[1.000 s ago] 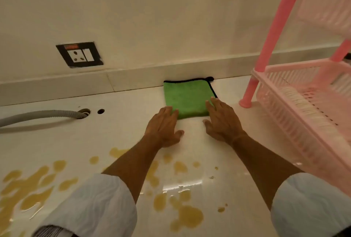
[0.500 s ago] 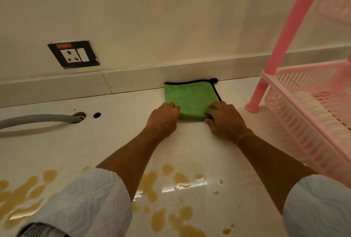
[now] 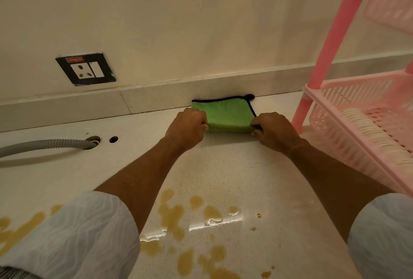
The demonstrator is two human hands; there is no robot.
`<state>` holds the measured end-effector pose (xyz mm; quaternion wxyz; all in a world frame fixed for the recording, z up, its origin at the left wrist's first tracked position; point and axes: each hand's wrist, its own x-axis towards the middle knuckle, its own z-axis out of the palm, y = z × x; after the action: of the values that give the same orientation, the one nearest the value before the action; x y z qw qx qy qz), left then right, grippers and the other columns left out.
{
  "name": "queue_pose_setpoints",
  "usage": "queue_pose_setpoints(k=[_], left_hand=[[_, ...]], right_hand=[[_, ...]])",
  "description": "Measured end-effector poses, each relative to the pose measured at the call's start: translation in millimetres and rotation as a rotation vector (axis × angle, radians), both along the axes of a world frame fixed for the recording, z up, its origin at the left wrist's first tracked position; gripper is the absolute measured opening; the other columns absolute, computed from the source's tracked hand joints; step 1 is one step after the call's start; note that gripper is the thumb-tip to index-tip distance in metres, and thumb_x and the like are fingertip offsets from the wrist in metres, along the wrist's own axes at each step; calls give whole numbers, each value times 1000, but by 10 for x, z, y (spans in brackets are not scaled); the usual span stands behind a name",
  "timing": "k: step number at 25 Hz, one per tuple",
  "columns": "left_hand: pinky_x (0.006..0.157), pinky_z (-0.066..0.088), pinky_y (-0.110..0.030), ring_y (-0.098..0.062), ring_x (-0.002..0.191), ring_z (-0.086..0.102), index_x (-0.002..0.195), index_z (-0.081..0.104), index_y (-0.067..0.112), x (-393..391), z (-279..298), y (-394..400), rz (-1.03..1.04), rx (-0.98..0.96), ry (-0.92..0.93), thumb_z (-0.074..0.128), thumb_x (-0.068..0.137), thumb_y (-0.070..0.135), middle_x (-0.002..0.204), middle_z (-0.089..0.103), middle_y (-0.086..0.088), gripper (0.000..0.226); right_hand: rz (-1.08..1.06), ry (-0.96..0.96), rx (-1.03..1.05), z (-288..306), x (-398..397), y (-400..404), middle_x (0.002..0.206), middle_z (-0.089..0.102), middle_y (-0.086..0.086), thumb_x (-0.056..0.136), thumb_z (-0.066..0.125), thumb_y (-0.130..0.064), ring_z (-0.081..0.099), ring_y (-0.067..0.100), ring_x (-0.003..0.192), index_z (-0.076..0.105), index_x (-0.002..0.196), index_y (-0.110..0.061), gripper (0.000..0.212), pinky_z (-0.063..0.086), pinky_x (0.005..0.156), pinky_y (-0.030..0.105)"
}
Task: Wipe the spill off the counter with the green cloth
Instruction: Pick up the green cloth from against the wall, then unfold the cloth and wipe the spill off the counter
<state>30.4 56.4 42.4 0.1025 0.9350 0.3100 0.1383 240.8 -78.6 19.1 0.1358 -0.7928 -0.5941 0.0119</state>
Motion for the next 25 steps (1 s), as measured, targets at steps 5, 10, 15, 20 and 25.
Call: queue_pose_setpoints(k=[5, 10, 15, 20, 25], left_hand=[[72, 49, -35, -23, 78, 60, 88, 73, 7, -52, 258, 18, 38, -36, -48, 67, 86, 16, 85, 70, -10, 11], [75, 53, -33, -18, 77, 62, 89, 75, 7, -221, 685, 60, 73, -35, -113, 74, 81, 16, 86, 73, -8, 12], [70, 51, -25, -13, 71, 62, 86, 77, 9, -481, 1269, 28, 131, -70, -121, 82, 72, 18, 80, 72, -6, 17], [54, 52, -10, -12, 67, 68, 83, 76, 8, -820, 1750, -173, 157, -179, -75, 83, 72, 16, 73, 71, -4, 15], [63, 61, -23, -18, 69, 72, 81, 74, 1, -1250, 2105, -474, 233, -368, -84, 82, 72, 7, 78, 73, -12, 13]], right_hand=[[10, 9, 43, 289, 42, 32, 89, 74, 7, 87, 67, -20, 57, 18, 72, 75, 99, -13, 15, 36, 70, 26], [39, 82, 77, 829, 22, 77, 91, 74, 6, 81, 73, -14, 60, 16, 76, 76, 100, -13, 19, 41, 72, 25], [94, 178, 38, 1448, -139, 66, 87, 74, 3, 77, 79, -13, 64, 13, 76, 77, 96, -11, 19, 47, 70, 22], [109, 254, -76, 1972, -421, -78, 73, 68, -10, 74, 83, -17, 62, 6, 71, 77, 87, -16, 14, 45, 62, 17], [109, 398, -126, 2323, -850, -240, 75, 71, 1, 74, 81, -10, 66, 11, 70, 76, 82, -9, 10, 51, 54, 18]])
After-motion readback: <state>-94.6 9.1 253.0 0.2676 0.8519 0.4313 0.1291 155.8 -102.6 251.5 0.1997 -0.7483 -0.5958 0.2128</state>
